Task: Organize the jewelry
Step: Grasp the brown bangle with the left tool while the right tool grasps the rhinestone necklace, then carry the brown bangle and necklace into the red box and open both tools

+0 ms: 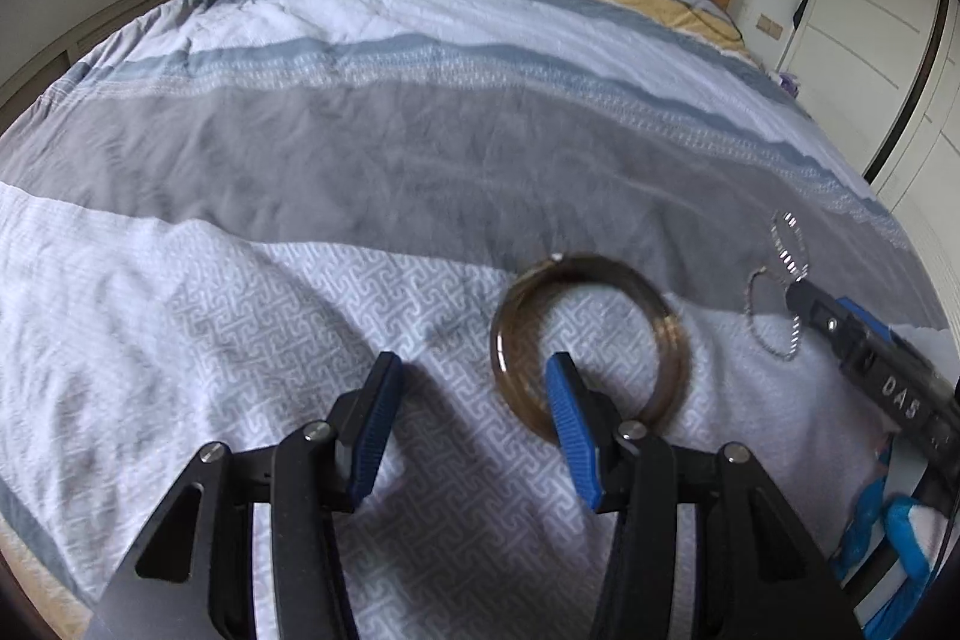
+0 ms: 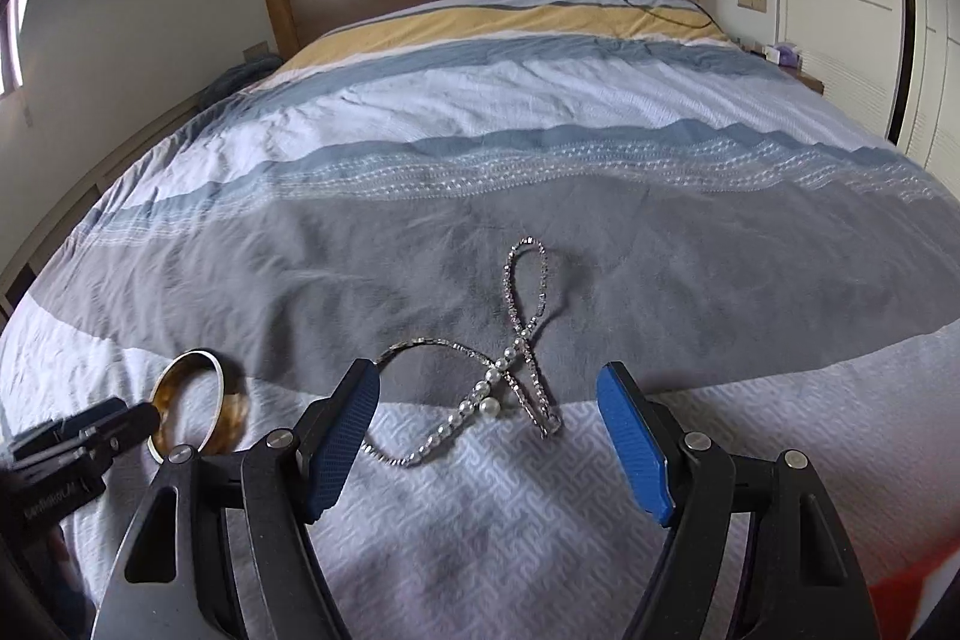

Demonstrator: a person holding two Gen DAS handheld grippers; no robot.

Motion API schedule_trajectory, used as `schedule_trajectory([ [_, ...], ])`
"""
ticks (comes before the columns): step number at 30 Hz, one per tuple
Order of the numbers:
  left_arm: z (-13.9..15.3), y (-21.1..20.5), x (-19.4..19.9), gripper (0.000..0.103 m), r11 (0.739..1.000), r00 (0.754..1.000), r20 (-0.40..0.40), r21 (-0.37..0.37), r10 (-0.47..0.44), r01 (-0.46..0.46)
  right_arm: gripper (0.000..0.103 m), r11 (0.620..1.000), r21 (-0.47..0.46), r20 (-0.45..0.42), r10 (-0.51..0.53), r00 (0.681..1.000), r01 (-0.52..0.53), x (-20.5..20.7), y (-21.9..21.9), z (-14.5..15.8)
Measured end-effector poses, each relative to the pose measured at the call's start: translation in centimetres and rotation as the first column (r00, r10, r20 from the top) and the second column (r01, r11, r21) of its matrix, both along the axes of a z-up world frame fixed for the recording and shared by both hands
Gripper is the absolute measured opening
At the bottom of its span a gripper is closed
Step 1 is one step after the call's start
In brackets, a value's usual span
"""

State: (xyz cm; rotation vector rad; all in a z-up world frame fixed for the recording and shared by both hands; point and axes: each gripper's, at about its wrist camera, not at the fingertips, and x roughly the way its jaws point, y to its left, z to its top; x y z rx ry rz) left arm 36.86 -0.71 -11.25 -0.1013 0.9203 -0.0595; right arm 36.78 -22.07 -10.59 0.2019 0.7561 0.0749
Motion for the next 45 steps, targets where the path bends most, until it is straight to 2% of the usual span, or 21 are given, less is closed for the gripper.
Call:
schedule_trajectory([
  [5,-0.9,-1.4,1.3,0.054,0.998,1.0,-0.029,0.056,-0.01,0.012,0.077,1.0,-0.006,-0.058,0.02,0.998,-0.02,2.2,0.4,-2.0],
  [9,-1.5,-1.4,2.3,0.059,0.999,0.999,-0.036,0.039,-0.009,0.01,0.075,0.998,-0.039,-0.095,0.036,0.995,-0.04,3.0,1.0,-2.6],
  [12,-1.6,-1.3,2.6,0.059,0.999,0.999,-0.039,0.029,-0.017,0.018,0.057,0.998,-0.053,-0.104,0.039,0.994,-0.045,2.9,1.3,-2.9],
  [14,-1.6,-1.3,2.7,0.059,0.999,0.999,-0.034,0.036,-0.022,0.023,0.036,0.997,-0.055,-0.109,0.042,0.993,-0.048,2.7,1.5,-3.0],
  [15,-1.5,-1.3,2.6,0.056,0.999,0.999,-0.03,0.038,-0.023,0.024,0.03,0.997,-0.054,-0.111,0.044,0.993,-0.05,2.5,1.5,-3.0],
  [16,-1.5,-1.3,2.5,0.053,0.999,0.999,-0.026,0.041,-0.022,0.023,0.02,0.997,-0.057,-0.113,0.043,0.993,-0.05,2.3,1.6,-3.0],
  [17,-1.3,-1.3,2.2,0.043,0.999,1.0,-0.02,0.049,-0.019,0.02,0.016,0.997,-0.053,-0.115,0.047,0.992,-0.053,2.1,1.5,-3.0],
  [18,-1.1,-1.4,1.8,0.031,0.998,1.0,-0.016,0.057,-0.021,0.022,0.016,0.997,-0.046,-0.119,0.048,0.992,-0.054,1.8,1.5,-2.9],
  [20,-0.8,-1.7,1.1,0.013,0.997,0.999,-0.019,0.065,-0.033,0.034,0.015,0.998,-0.026,-0.129,0.053,0.99,-0.056,0.9,1.2,-2.7],
  [21,-0.6,-1.6,0.7,0.009,0.998,0.999,-0.019,0.053,-0.037,0.038,0.015,0.998,-0.014,-0.135,0.057,0.989,-0.06,0.3,1.1,-2.6],
  [24,0.1,-1.2,-1.2,0.008,0.999,0.999,-0.028,-0.009,-0.032,0.032,0.014,0.997,0.032,-0.151,0.077,0.985,-0.073,-1.9,0.9,-2.1],
  [29,1.7,-1.1,-5.4,0.008,0.998,0.999,-0.025,-0.046,-0.032,0.031,0.013,0.991,0.094,-0.153,0.11,0.982,-0.096,-6.4,0.5,-0.6],
  [38,6.3,-1.0,-13.1,0.008,0.998,0.999,-0.013,-0.034,-0.045,0.044,0.012,0.985,0.117,-0.119,0.139,0.983,-0.125,-14.2,-0.5,4.6],
  [45,11.0,-0.8,-19.4,0.008,0.997,0.997,0.045,-0.041,-0.057,0.059,0.012,0.986,0.103,-0.072,0.138,0.988,-0.13,-20.9,-1.5,9.9],
])
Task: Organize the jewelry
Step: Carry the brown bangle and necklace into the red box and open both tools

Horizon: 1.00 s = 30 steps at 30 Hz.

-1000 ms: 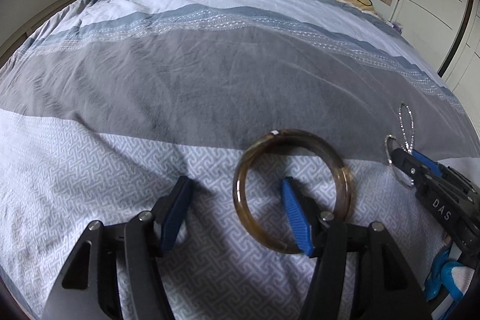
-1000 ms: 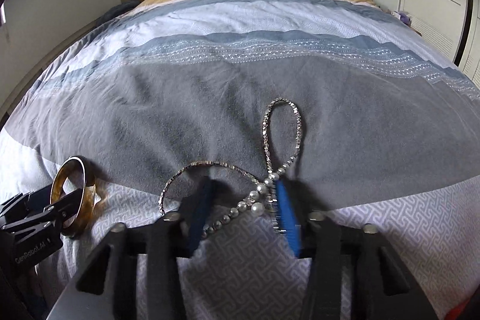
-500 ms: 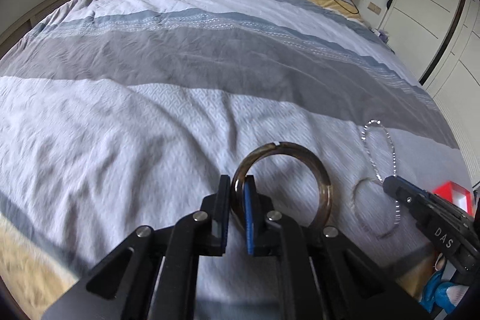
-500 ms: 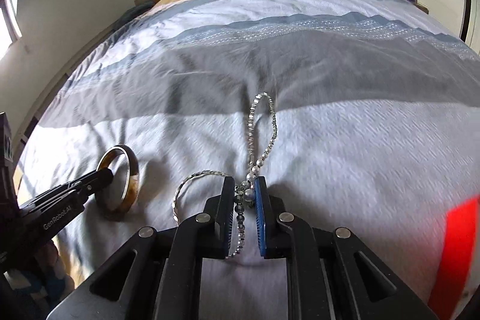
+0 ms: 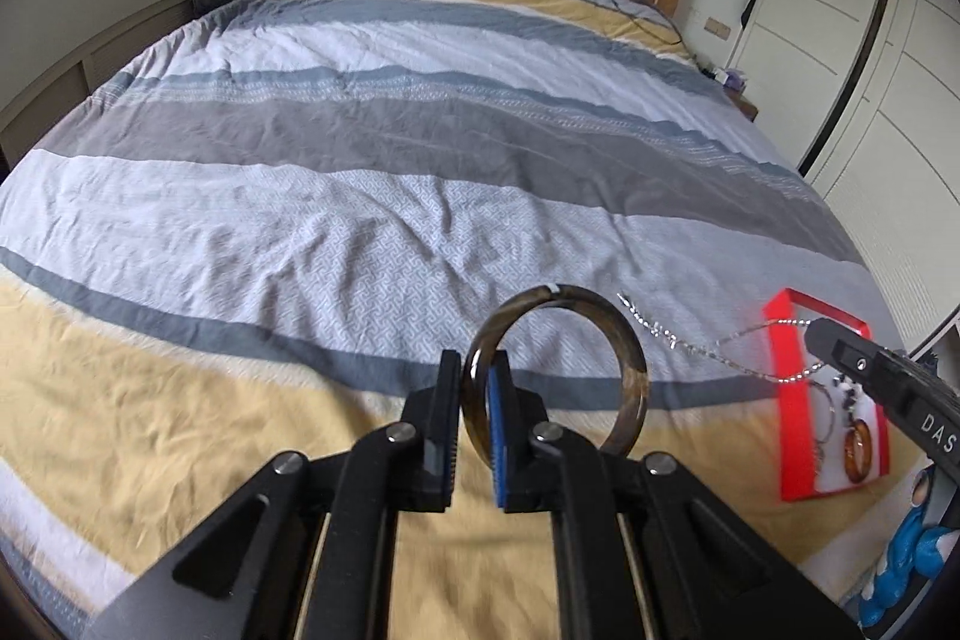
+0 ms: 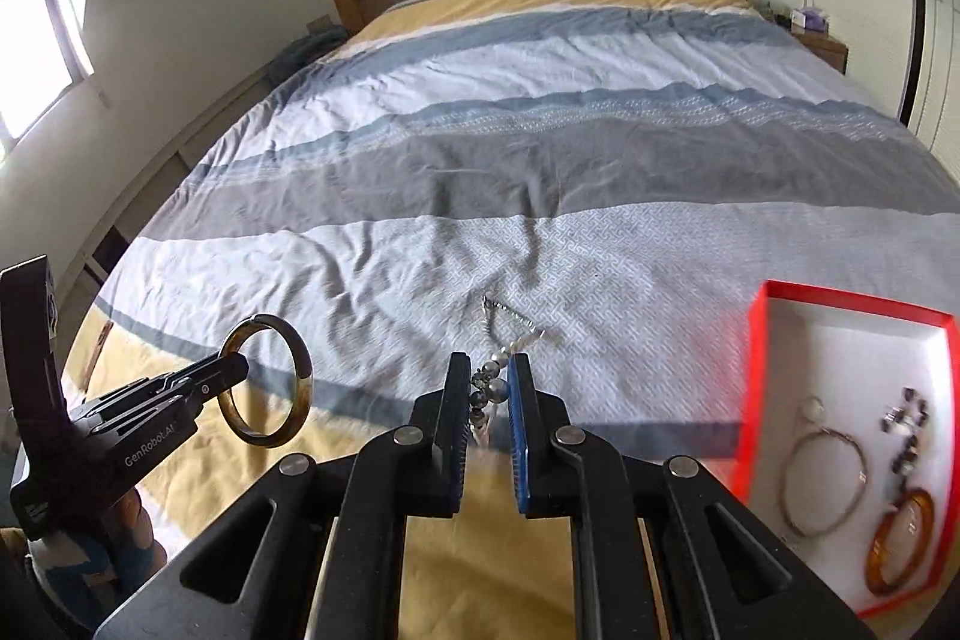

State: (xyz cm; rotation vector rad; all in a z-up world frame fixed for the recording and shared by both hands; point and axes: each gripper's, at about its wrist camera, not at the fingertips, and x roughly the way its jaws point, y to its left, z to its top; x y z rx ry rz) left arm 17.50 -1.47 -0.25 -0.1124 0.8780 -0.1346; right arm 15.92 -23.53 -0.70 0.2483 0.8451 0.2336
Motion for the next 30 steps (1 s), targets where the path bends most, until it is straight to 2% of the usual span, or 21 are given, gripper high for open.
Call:
schedule_trajectory([
  [9,6.6,-0.6,-7.9,0.008,0.999,0.992,0.125,-0.015,-0.031,0.033,0.012,0.999,-0.018,0.134,-0.041,0.99,0.044,-9.1,-2.0,7.8],
  [15,9.8,-1.9,-12.4,0.008,0.997,0.979,0.192,-0.01,-0.067,0.071,0.012,0.996,-0.024,0.214,-0.076,0.974,0.083,-14.8,-3.7,11.6],
  [22,11.4,-4.5,-15.2,0.008,0.993,0.97,0.215,0.001,-0.116,0.119,0.012,0.991,-0.024,0.272,-0.12,0.955,0.132,-19.7,-6.4,14.0],
  [30,11.1,-9.4,-14.8,0.008,0.982,0.964,0.188,0.037,-0.189,0.186,0.012,0.985,-0.008,0.289,-0.162,0.944,0.171,-20.8,-10.0,14.3],
])
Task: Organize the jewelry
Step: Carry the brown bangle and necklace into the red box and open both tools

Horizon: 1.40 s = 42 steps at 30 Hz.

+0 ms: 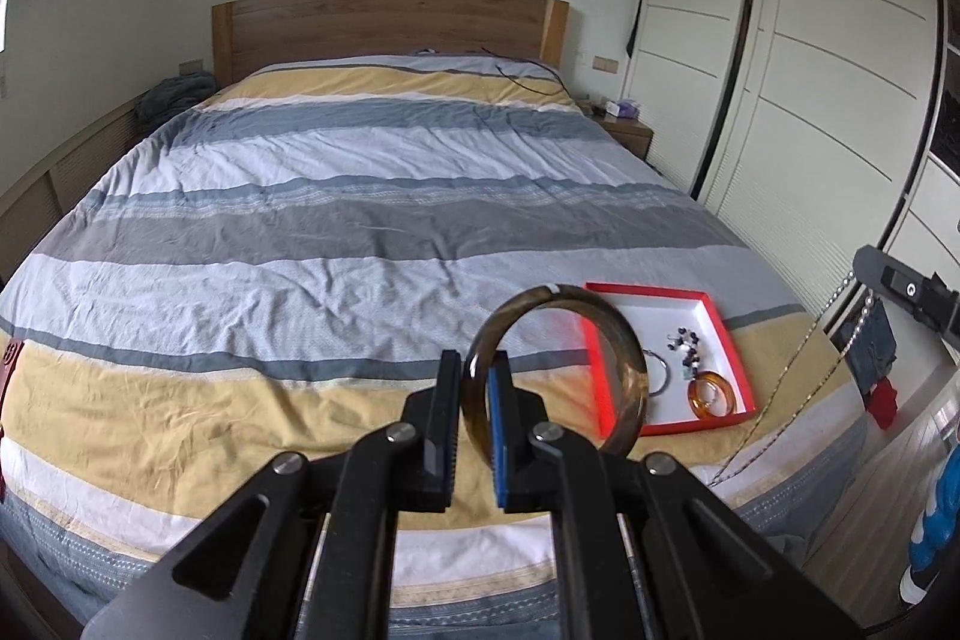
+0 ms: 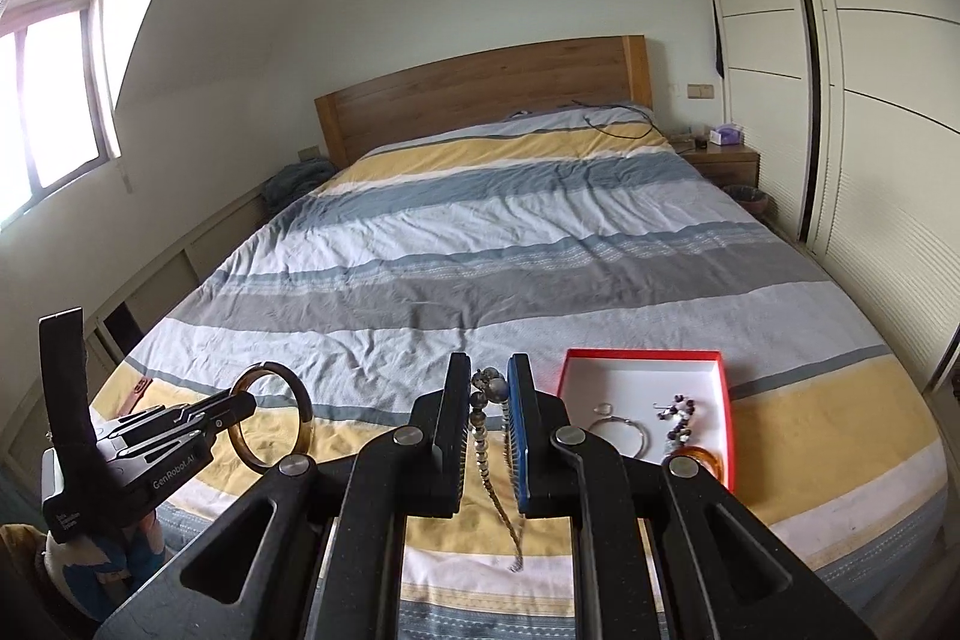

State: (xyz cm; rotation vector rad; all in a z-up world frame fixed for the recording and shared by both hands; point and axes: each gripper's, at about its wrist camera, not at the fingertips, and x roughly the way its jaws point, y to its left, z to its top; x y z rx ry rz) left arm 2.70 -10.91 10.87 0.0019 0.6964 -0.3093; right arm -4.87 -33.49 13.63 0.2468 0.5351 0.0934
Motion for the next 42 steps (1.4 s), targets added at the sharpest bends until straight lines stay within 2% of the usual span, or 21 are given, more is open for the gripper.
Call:
schedule_trajectory([
  [4,-0.9,-3.7,1.3,0.008,0.998,0.998,-0.022,0.036,-0.053,0.054,0.012,1.0,-0.001,-0.016,-0.023,1.0,0.023,0.8,-2.4,-0.7],
  [11,-3.6,-11.3,4.9,0.008,0.983,0.984,-0.07,0.077,-0.162,0.168,0.012,0.998,0.005,-0.05,-0.07,0.996,0.07,4.7,-6.9,-2.7],
  [23,-11.6,-20.3,11.9,0.008,0.952,0.955,-0.176,0.153,-0.239,0.267,0.012,0.993,0.048,-0.143,-0.105,0.984,0.112,15.1,-12.3,-10.1],
  [28,-14.9,-22.1,13.6,0.008,0.943,0.942,-0.225,0.165,-0.248,0.287,0.012,0.992,0.047,-0.155,-0.106,0.982,0.114,17.5,-13.1,-12.3],
  [32,-17.3,-23.2,14.2,0.008,0.939,0.932,-0.267,0.173,-0.245,0.296,0.012,0.992,0.053,-0.199,-0.1,0.975,0.113,18.4,-13.5,-14.9],
  [36,-18.8,-23.8,14.6,0.008,0.939,0.926,-0.292,0.175,-0.237,0.296,0.012,0.989,0.077,-0.255,-0.105,0.961,0.128,18.5,-14.3,-17.8],
  [42,-20.0,-23.8,15.0,0.009,0.94,0.92,-0.325,0.179,-0.22,0.289,0.013,0.988,0.092,-0.314,-0.087,0.945,0.122,18.7,-14.5,-20.5],
])
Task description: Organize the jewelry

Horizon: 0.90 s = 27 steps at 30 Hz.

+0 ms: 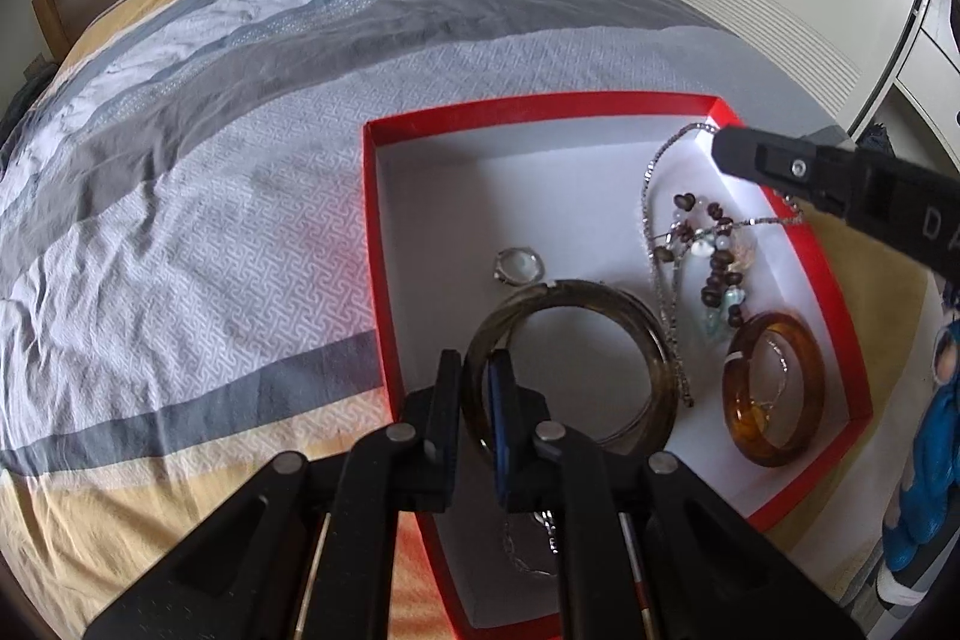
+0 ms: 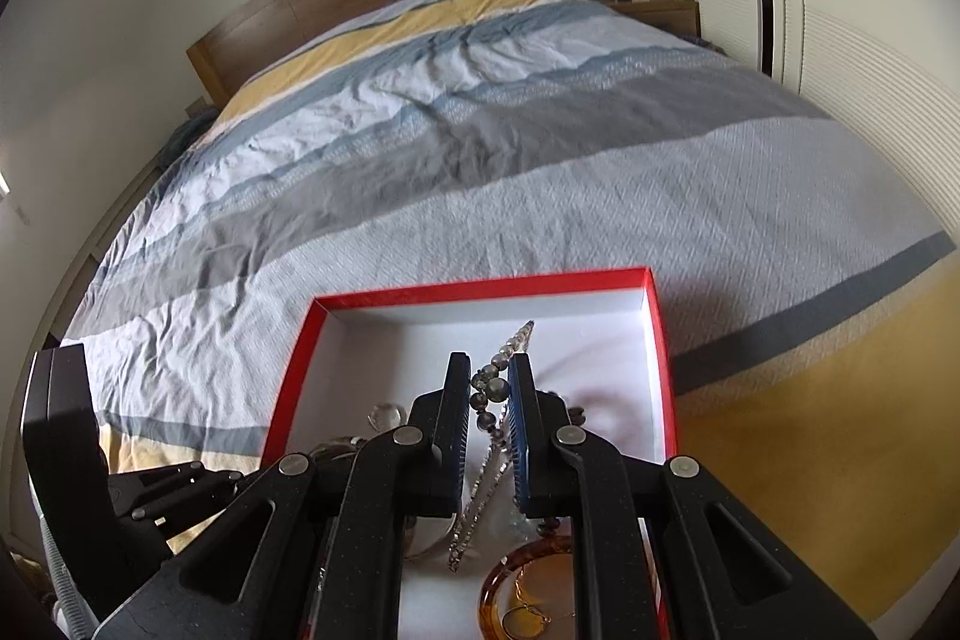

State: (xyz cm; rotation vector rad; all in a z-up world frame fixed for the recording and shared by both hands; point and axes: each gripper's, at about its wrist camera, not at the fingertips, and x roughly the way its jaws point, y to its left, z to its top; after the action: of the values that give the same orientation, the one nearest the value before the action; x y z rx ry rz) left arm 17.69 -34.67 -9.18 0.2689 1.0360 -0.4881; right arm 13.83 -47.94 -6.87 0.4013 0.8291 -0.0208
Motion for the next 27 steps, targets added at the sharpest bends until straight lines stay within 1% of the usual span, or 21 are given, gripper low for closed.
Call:
schedule_trajectory([
  [2,0.0,0.0,-0.1,0.011,1.0,1.0,0.005,0.002,-0.002,0.002,0.013,1.0,0.008,-0.02,0.006,1.0,-0.005,0.0,0.1,-0.7],
  [6,0.1,0.2,0.0,0.011,1.0,1.0,-0.026,-0.022,-0.002,0.002,0.014,1.0,0.008,-0.058,0.001,0.998,-0.001,-0.2,0.3,-1.7],
  [10,0.7,0.6,-0.4,0.013,0.999,0.999,-0.032,-0.049,-0.005,0.003,0.027,1.0,0.007,-0.072,-0.014,0.997,0.015,-1.0,0.1,-1.8],
  [13,1.7,0.8,-1.0,0.017,0.998,1.0,-0.024,-0.065,-0.008,0.007,0.031,1.0,0.0,-0.074,-0.024,0.997,0.024,-1.8,0.0,-1.3],
  [16,3.3,1.3,-2.0,0.018,0.996,1.0,-0.003,-0.084,-0.005,0.005,0.031,0.999,-0.008,-0.072,-0.036,0.997,0.036,-2.9,0.0,-0.5],
  [19,5.4,2.2,-3.5,0.021,0.996,0.999,0.036,-0.092,0.008,-0.005,0.033,0.999,-0.026,-0.058,-0.035,0.998,0.033,-4.4,0.5,0.9],
  [23,8.4,4.4,-5.7,0.029,0.995,0.993,0.105,-0.094,0.046,-0.036,0.036,0.999,-0.049,-0.037,-0.023,0.999,0.021,-6.5,2.1,3.1],
  [26,10.9,6.9,-7.5,0.033,0.991,0.984,0.147,-0.107,0.098,-0.082,0.038,0.997,-0.072,-0.021,0.005,1.0,-0.006,-8.1,4.1,4.9],
  [27,11.6,7.6,-8.1,0.037,0.99,0.98,0.161,-0.107,0.113,-0.097,0.04,0.997,-0.08,-0.013,0.015,1.0,-0.016,-8.7,4.8,5.5],
])
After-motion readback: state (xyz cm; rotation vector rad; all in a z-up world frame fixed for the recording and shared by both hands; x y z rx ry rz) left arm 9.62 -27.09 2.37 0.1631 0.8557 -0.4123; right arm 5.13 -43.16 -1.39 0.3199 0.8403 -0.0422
